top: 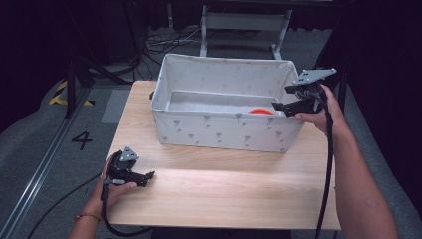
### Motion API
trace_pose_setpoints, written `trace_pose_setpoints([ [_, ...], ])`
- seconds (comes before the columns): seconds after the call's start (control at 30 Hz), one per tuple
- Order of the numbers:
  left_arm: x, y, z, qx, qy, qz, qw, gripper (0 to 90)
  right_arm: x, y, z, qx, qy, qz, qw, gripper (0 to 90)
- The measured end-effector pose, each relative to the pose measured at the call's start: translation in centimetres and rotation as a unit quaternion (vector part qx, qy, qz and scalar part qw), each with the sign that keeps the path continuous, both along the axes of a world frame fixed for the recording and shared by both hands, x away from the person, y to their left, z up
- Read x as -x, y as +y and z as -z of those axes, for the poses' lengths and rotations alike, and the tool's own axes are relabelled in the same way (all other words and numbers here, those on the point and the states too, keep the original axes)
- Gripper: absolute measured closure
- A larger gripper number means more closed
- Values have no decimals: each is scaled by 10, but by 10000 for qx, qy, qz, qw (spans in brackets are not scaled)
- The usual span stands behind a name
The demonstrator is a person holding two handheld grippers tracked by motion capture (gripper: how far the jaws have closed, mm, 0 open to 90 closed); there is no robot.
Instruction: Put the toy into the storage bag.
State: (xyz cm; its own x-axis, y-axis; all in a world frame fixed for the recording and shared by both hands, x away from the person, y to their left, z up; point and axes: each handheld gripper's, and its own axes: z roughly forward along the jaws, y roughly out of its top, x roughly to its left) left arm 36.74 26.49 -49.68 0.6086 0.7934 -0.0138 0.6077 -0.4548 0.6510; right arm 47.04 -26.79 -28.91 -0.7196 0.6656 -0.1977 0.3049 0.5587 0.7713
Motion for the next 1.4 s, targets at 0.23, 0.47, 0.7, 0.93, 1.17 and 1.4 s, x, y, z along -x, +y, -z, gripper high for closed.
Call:
trace_pose_setpoints([
  [0.23,0,0,0,3,4,-7,10000,6,13,-8,-1,-283,-167,284,9991,215],
  [0.47,1,0,0,18,5,-17,10000,6,33,-12,-3,-361,-337,509,9975,163],
  [0.7,1,0,0,17,5,-16,10000,5,51,-19,-3,-393,-445,593,9965,164],
  [0.93,0,0,0,1,-7,-9,10000,6,69,-29,4,-409,-488,603,9961,164],
  [1.17,1,1,0,-3,0,1,10000,6,84,-38,14,-487,-538,629,9954,162],
  [1.4,1,1,0,-8,1,-8,10000,6,98,-45,27,-563,-509,584,9954,161],
])
